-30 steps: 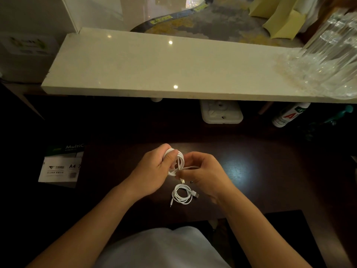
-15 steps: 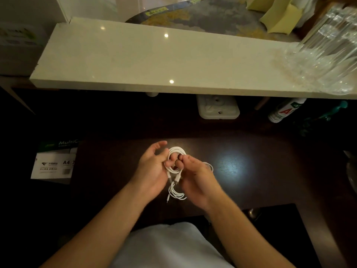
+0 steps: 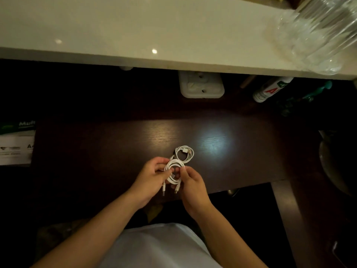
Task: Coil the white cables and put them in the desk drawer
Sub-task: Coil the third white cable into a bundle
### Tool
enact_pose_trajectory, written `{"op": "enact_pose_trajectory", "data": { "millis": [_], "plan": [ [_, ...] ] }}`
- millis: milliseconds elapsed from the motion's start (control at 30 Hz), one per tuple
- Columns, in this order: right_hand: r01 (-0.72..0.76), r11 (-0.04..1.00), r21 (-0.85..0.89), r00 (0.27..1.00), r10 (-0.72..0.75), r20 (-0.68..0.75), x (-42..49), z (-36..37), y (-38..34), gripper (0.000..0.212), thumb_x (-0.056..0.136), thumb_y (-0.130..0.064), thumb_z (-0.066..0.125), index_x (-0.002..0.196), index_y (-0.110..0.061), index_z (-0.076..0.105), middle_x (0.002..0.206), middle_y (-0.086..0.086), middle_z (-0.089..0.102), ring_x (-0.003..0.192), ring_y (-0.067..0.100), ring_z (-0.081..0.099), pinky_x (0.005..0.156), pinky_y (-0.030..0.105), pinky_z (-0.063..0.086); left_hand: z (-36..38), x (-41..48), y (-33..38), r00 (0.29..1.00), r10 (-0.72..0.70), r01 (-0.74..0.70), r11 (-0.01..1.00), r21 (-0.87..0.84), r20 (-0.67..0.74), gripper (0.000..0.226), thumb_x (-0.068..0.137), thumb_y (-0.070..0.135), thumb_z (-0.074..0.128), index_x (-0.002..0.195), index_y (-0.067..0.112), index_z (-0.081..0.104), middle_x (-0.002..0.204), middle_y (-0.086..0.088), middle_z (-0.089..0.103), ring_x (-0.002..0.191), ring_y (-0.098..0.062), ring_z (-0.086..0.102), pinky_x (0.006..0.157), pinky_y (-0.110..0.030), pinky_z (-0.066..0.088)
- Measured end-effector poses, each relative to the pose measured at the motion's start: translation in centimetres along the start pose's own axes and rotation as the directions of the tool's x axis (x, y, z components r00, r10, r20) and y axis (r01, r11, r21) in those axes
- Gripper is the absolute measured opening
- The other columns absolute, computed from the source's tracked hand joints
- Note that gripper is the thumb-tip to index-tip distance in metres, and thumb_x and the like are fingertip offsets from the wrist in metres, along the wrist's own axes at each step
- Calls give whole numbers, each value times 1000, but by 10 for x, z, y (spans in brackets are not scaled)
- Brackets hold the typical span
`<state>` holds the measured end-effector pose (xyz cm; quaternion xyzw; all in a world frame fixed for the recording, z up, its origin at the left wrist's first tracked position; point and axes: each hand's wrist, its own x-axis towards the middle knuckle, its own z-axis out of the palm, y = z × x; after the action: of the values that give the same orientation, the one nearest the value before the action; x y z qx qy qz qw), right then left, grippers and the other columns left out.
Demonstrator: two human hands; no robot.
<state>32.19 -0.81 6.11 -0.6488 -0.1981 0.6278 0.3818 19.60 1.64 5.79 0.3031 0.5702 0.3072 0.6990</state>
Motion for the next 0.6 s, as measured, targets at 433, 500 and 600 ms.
{"op": "enact_pose_trajectory", "data": {
  "millis": [433,500,600],
  "plan": [
    [4,891,-454,999,19,45,69,-106,-26,13,92,-6,62,94,-17,69,87,5,75,78,23,73,73,38,62,89,52,-15,973,126,7,822,569,-195,29,83,8,72,109,21,66,104,7,70,71,-6,67,61,-9,44],
    [42,827,-561,995,17,100,85,-124,-27,14,91,-7,62,100,-16,68,90,4,76,76,22,74,74,40,62,108,59,-19,965,95,63,819,570,-243,30,84,7,70,111,20,65,106,6,70,71,-6,66,58,-6,40],
    [129,716,-686,978,23,208,105,-144,-33,17,90,-9,63,105,-12,68,93,6,75,76,20,74,71,34,61,134,66,-30,928,76,140,837,529,-364,28,84,5,69,108,18,64,103,4,71,67,-6,64,53,-5,39]
  ]
}}
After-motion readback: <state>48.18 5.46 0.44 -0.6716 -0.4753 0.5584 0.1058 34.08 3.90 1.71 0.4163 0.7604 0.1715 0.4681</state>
